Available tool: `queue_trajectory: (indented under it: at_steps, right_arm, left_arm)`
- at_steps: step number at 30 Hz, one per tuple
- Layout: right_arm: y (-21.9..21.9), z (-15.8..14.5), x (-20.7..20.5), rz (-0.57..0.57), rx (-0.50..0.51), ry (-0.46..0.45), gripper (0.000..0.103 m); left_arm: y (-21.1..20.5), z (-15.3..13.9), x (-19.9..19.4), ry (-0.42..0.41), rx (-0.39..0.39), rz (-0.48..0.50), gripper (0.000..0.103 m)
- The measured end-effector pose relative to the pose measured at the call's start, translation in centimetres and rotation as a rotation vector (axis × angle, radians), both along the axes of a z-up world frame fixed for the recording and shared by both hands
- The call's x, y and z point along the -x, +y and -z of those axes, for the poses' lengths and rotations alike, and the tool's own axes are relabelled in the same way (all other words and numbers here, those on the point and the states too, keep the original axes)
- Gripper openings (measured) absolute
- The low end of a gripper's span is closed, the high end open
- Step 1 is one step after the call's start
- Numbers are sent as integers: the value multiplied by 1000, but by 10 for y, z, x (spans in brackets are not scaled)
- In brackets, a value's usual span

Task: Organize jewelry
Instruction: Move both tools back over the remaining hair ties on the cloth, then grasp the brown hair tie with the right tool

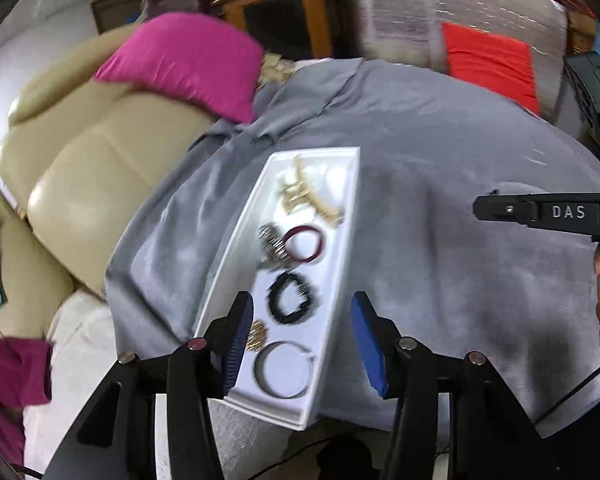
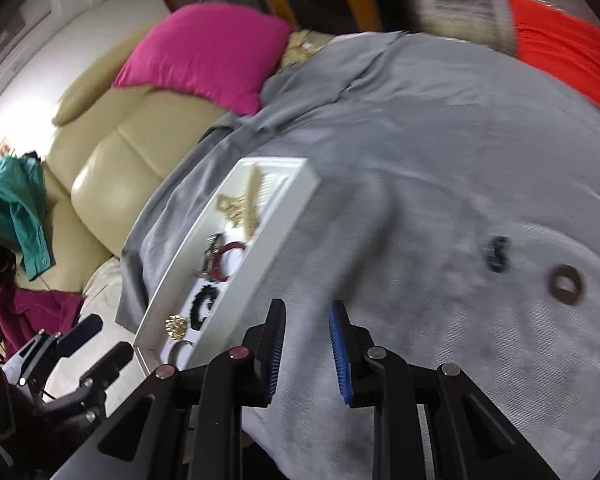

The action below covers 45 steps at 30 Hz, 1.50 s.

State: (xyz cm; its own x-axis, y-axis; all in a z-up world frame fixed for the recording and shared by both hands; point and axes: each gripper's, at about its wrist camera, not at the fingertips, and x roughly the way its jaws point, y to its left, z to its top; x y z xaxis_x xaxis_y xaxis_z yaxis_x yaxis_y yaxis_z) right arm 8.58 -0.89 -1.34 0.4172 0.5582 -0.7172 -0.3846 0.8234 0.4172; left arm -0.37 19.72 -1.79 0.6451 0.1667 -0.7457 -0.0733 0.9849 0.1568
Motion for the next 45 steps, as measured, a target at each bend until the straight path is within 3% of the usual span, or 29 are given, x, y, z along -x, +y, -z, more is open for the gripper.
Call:
queue_trajectory:
  at_steps: [13,24,34,45]
  right_arm:
    - [-143,11,10,217,-108,-9,26]
    - [-213,46,-9,338,-218,61,25]
    - [-242,79,-44,429,-233,171,25]
    - [-237,106,-77,426,-185,228,25]
  left_arm:
    - [-105,-12,-22,10,-87,138,58]
    - [-161,8,-51,57,-155,192,59]
    - [-183,39,-130,107,-62,118,59]
    - [-196,74,-193,162,5,135,59]
